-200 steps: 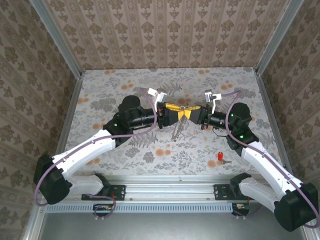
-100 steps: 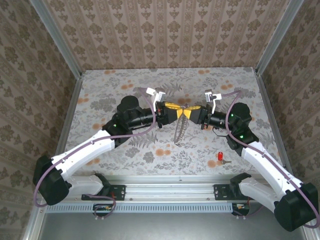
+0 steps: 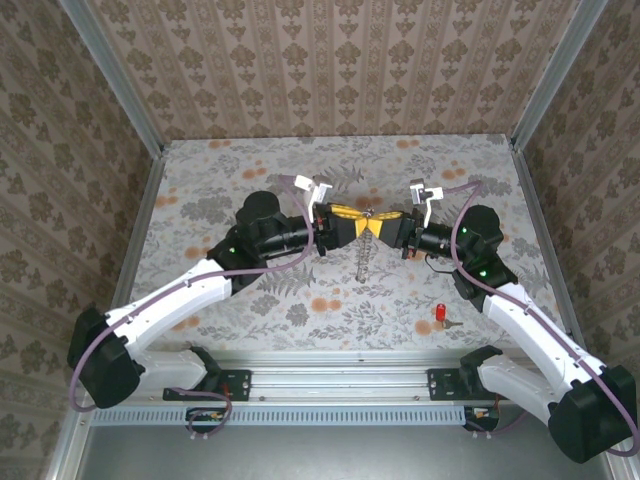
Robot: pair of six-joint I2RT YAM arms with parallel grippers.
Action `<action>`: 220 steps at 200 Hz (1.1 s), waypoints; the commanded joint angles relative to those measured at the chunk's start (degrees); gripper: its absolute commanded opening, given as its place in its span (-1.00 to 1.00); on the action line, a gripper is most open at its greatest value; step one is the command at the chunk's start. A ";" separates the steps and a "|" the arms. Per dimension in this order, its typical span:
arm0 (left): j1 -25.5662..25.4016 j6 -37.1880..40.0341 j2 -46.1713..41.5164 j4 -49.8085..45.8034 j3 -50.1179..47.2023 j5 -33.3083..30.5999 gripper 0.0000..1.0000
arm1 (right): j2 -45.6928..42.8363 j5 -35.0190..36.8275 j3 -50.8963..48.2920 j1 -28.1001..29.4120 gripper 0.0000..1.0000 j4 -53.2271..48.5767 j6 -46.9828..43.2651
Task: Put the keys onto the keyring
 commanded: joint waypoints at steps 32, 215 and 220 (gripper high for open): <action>0.35 -0.18 0.67 1.98 0.35 1.15 -0.42 | -0.99 0.41 0.92 -0.36 -1.00 1.17 -1.58; 0.57 0.50 -1.54 2.84 -0.80 -0.10 -0.62 | -1.25 0.37 0.37 -0.34 -1.00 1.17 -1.49; 0.57 0.46 -1.52 2.87 -0.76 -0.08 -0.62 | -1.25 0.41 0.32 -0.32 -1.00 1.16 -1.49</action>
